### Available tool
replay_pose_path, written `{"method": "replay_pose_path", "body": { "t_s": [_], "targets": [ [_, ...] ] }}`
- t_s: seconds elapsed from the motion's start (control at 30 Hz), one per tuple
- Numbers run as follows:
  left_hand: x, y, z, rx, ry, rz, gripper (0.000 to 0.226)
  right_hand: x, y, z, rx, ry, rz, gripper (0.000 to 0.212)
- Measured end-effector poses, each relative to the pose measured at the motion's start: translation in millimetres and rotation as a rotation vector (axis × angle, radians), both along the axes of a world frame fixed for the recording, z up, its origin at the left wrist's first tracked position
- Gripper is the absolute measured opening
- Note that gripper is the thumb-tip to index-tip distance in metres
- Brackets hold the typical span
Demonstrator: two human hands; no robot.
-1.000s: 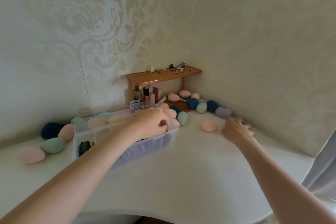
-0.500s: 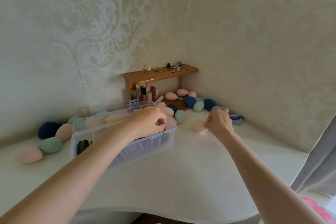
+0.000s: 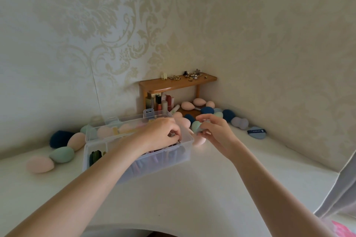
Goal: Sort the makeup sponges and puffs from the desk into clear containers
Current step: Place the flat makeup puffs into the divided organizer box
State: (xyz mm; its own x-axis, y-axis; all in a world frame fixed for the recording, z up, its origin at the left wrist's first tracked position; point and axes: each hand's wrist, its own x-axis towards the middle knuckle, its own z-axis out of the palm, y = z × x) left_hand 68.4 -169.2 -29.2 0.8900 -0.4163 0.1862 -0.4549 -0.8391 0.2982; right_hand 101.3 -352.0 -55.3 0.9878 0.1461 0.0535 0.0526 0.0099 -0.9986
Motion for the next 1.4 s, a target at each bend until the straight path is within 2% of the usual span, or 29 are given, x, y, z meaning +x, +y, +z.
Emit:
{"method": "replay_pose_path", "body": {
  "t_s": [0.17, 0.23, 0.27, 0.37, 0.43, 0.5, 0.6, 0.63, 0.7, 0.73, 0.77, 0.83, 0.87, 0.9, 0.93, 1.0, 1.07, 1.2, 1.27, 1.4],
  "targets": [
    [2.4, 2.9, -3.0, -0.028, -0.003, 0.006, 0.02, -2.2, 0.5, 0.6, 0.335, -0.007, 0.019, 0.029],
    [4.4, 2.5, -3.7, -0.035, -0.006, 0.001, 0.02, -5.6, 5.2, 4.7, 0.32, -0.057, 0.05, 0.032],
    [5.1, 2.7, -4.0, -0.039, -0.002, 0.002, 0.019, -7.5, 8.9, 6.4, 0.19, -0.11, 0.053, 0.033],
    [7.1, 3.0, -5.2, -0.041, -0.011, 0.004, 0.019, -10.5, 22.2, 6.1, -0.45, -0.386, 0.002, 0.04],
    [6.9, 2.2, -6.0, -0.035, -0.031, -0.007, 0.02, -10.5, 28.3, 3.1, -0.657, -0.561, 0.011, 0.042],
    [6.1, 0.6, -6.5, -0.019, -0.051, -0.012, 0.021, -10.7, 31.7, 2.1, -0.757, -0.632, 0.082, 0.035],
    [7.4, 1.4, -9.0, -0.001, -0.043, 0.023, 0.019, -13.6, 34.5, 1.1, -0.836, -0.572, 0.153, 0.036],
    [7.2, 2.3, -9.0, 0.002, -0.044, 0.036, 0.017, -14.7, 33.5, 3.2, -0.772, -0.555, 0.106, 0.036],
    [5.3, 3.3, -6.8, -0.012, -0.057, 0.046, 0.017, -12.4, 23.8, 6.8, -0.695, -0.562, -0.143, 0.033],
    [3.5, 2.9, -4.8, -0.022, -0.067, 0.032, 0.019, -9.0, 14.3, 8.6, -0.797, -0.535, -0.281, 0.031],
    [1.0, 1.4, -2.5, -0.031, -0.078, 0.008, 0.022, -4.2, 2.1, 9.0, -1.016, -0.438, -0.364, 0.028],
    [-3.3, -3.4, 1.0, -0.032, -0.078, -0.034, 0.022, -0.9, -23.3, 5.9, -1.454, -0.07, -0.282, 0.035],
    [-4.4, -6.0, 1.1, -0.026, -0.07, -0.044, 0.021, -2.5, -32.3, 2.1, -1.522, 0.091, -0.187, 0.041],
    [-4.5, -8.6, 0.4, -0.016, -0.064, -0.049, 0.019, -3.9, -38.2, -2.8, -1.496, 0.154, -0.123, 0.043],
    [-3.9, -10.5, -0.9, -0.007, -0.058, -0.047, 0.018, -4.2, -40.9, -7.2, -1.416, 0.115, -0.116, 0.042],
    [-1.6, -12.8, -2.4, -0.017, -0.035, -0.031, 0.017, -4.0, -38.4, -7.8, -1.233, -0.048, -0.185, 0.039],
    [0.3, -13.0, -2.3, -0.028, -0.005, -0.017, 0.018, 0.7, -28.4, -2.4, -1.154, -0.142, -0.206, 0.038],
    [2.1, -10.0, -0.6, -0.007, 0.025, 0.001, 0.021, 26.7, -12.6, -4.6, -1.214, -0.078, -0.225, 0.037],
    [3.0, -8.9, -0.3, -0.013, 0.029, -0.006, 0.02, 37.1, -9.7, -10.0, -1.272, -0.048, -0.162, 0.041],
    [7.1, -7.7, -0.2, -0.011, 0.042, -0.012, 0.019, 44.4, -9.9, -13.8, -1.184, -0.116, -0.177, 0.059]
  ]
}}
